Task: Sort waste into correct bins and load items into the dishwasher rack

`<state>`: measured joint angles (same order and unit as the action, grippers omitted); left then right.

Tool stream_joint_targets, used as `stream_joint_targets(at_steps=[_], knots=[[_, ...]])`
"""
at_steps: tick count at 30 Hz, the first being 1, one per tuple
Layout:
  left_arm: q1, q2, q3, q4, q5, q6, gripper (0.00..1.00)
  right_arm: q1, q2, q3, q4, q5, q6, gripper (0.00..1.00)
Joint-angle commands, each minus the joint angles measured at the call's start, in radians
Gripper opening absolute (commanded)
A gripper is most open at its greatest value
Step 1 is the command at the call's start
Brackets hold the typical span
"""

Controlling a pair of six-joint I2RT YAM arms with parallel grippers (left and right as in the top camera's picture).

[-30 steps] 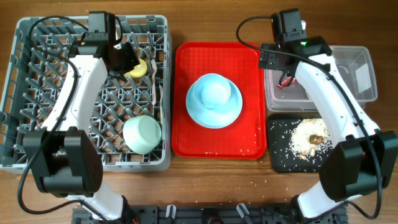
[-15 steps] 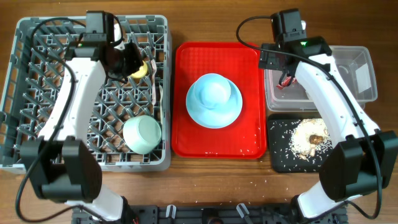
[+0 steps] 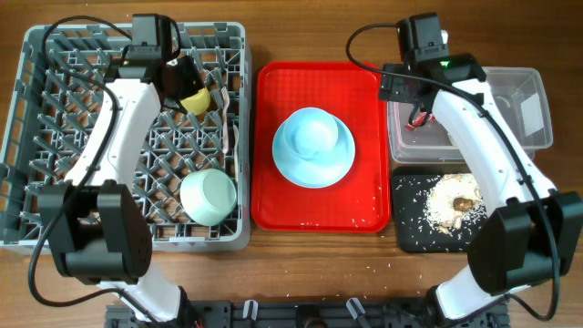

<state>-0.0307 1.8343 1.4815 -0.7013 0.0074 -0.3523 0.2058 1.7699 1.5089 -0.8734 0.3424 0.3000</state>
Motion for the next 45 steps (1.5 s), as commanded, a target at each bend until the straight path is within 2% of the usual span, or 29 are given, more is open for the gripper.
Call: stream_joint_targets(at_steps=[1, 6, 9, 12, 20, 23, 29, 34, 38, 41, 45], knots=[[0.006, -0.064, 0.021, 0.022, -0.024, 0.008, 0.22, -0.002, -0.007, 0.006, 0.002, 0.023, -0.012, 1.0], [0.007, -0.143, 0.023, 0.024, -0.019, 0.008, 0.22, -0.002, -0.007, 0.006, 0.002, 0.023, -0.011, 1.0], [0.002, -0.198, 0.023, -0.015, 0.066, 0.007, 0.23, -0.002, -0.007, 0.006, 0.002, 0.023, -0.012, 1.0], [-0.006, -0.211, 0.022, -0.048, 0.065, 0.008, 0.04, -0.002, -0.007, 0.006, 0.002, 0.023, -0.011, 1.0], [-0.006, -0.093, 0.022, -0.042, 0.058, 0.008, 0.04, -0.002, -0.007, 0.006, 0.002, 0.023, -0.012, 1.0], [-0.006, -0.023, 0.022, -0.024, -0.008, 0.009, 0.04, -0.002, -0.007, 0.006, 0.002, 0.023, -0.012, 1.0], [-0.005, 0.081, 0.022, 0.006, -0.018, 0.009, 0.04, -0.002, -0.007, 0.006, 0.002, 0.023, -0.011, 1.0], [-0.006, 0.061, 0.023, 0.014, -0.016, 0.008, 0.04, -0.002, -0.007, 0.006, 0.002, 0.023, -0.012, 1.0], [-0.007, -0.051, 0.023, 0.017, -0.014, 0.008, 0.04, -0.002, -0.007, 0.006, 0.002, 0.023, -0.012, 1.0], [-0.007, -0.192, 0.023, 0.009, 0.115, 0.004, 0.05, -0.002, -0.007, 0.006, 0.002, 0.023, -0.012, 1.0], [-0.059, -0.328, 0.023, -0.043, 0.331, -0.003, 0.12, -0.002, -0.007, 0.006, 0.002, 0.023, -0.012, 1.0]])
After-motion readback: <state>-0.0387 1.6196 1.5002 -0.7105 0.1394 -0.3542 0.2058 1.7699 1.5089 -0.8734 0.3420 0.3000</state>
